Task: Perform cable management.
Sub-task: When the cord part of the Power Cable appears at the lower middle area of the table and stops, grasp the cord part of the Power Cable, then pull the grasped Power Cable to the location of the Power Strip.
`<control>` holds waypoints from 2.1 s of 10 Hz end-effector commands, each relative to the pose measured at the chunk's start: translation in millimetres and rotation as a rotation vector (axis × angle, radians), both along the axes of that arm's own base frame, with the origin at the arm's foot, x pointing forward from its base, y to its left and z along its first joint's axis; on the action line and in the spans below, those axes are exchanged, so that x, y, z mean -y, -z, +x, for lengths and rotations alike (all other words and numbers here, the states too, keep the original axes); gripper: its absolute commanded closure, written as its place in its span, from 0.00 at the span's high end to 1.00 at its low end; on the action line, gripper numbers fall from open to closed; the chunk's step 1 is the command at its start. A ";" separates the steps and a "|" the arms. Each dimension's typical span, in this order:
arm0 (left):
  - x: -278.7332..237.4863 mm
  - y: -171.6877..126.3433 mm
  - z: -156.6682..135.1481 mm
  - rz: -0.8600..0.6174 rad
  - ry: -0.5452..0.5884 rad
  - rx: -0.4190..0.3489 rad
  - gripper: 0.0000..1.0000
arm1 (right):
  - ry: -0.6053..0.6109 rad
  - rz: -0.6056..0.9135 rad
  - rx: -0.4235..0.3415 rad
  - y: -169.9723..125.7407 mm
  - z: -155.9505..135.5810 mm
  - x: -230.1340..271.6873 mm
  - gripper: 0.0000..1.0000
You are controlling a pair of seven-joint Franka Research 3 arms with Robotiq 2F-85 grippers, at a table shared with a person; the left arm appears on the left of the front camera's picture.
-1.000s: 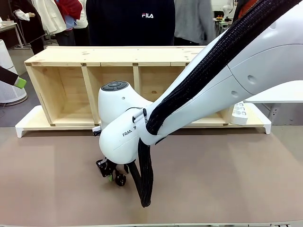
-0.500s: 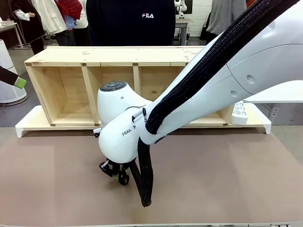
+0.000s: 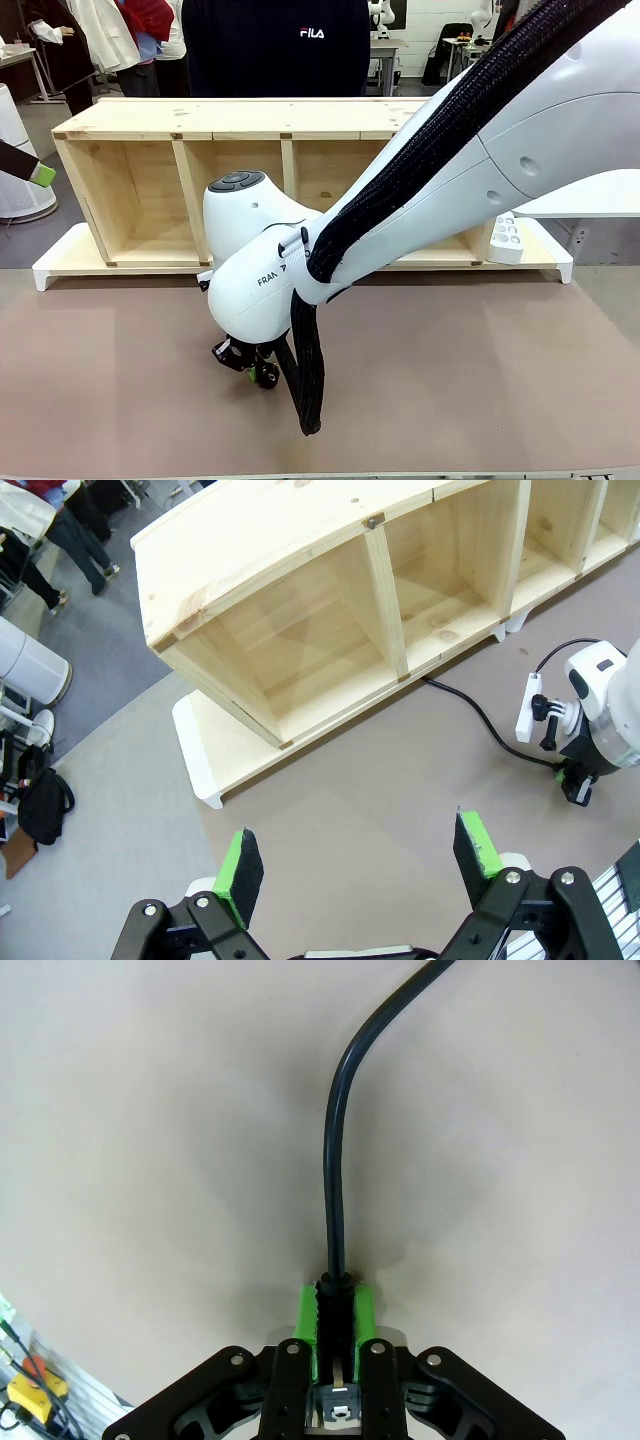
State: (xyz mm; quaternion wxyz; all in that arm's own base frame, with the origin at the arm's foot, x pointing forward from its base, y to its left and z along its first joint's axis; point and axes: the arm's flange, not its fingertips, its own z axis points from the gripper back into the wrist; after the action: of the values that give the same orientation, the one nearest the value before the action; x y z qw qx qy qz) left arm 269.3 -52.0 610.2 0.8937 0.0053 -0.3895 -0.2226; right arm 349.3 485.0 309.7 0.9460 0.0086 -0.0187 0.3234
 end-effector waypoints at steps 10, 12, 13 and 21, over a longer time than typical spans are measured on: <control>0.0 -0.1 1.8 -0.002 -0.002 0.006 1.00 | -0.010 -0.005 0.006 -0.3 -0.6 -0.9 0.00; 0.0 -0.1 1.8 -0.002 -0.002 0.006 1.00 | -0.010 -0.005 0.006 -0.3 -0.6 -0.9 0.00; 0.0 -0.1 1.8 -0.002 -0.002 0.006 1.00 | -0.010 -0.005 0.006 -0.3 -0.6 -0.9 0.00; 0.0 -0.1 1.8 -0.002 -0.002 0.006 1.00 | -0.046 -0.025 0.021 -7.1 -29.3 3.7 0.16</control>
State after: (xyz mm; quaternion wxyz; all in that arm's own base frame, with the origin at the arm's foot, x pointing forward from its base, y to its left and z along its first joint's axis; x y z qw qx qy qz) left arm 269.3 -52.0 610.2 0.8937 0.0053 -0.3895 -0.2226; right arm 339.5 487.8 313.2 0.9372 0.0032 -0.0234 0.3480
